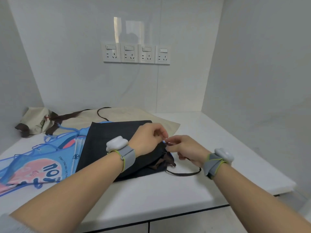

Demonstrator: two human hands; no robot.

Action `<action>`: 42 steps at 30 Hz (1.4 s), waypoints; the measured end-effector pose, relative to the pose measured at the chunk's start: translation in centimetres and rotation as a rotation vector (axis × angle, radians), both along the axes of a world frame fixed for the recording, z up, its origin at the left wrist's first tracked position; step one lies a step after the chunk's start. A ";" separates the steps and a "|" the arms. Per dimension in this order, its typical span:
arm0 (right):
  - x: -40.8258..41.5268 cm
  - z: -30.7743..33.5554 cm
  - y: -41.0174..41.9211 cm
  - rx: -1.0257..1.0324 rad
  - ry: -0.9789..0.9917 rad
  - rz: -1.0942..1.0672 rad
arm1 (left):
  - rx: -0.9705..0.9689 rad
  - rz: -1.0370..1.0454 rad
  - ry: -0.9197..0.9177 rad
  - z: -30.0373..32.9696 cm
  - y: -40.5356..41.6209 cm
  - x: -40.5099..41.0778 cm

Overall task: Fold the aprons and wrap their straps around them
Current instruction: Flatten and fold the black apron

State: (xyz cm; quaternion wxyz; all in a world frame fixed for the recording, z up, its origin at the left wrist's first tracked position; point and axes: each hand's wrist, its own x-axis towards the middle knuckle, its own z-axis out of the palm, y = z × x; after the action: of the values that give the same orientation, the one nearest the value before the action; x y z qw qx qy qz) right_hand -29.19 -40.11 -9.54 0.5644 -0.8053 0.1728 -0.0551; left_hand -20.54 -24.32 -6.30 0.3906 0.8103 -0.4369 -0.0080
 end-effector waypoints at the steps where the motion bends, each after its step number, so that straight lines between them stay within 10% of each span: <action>1: 0.4 -0.1 0.3 -0.016 -0.009 0.016 | -0.021 -0.003 -0.017 0.7 -0.3 0.3; 14: -0.9 1.8 -7.7 0.487 -0.248 -0.371 | 0.003 0.219 -0.203 -1.0 -3.3 3.3; 20: -2.2 1.1 -9.8 0.440 -0.213 -0.431 | 0.271 -0.176 0.124 -2.2 -8.1 -0.4; 28: -3.1 0.9 -12.1 0.074 0.024 -0.480 | 0.150 -0.082 0.460 -3.8 -9.6 -0.3; 38: 2.7 4.7 -5.5 -0.034 -0.266 -0.185 | 0.198 -0.116 0.508 -5.3 -8.7 -0.6; 42: 5.3 4.4 -4.2 -0.035 -0.090 0.008 | 0.233 -0.152 0.477 -5.5 -8.4 -0.7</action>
State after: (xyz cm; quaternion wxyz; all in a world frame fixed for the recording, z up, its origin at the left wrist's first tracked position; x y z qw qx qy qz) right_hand -23.91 -44.32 -5.11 0.5575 -0.8126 0.1428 -0.0922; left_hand -21.24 -32.76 -11.76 0.3846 0.7900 -0.3882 -0.2780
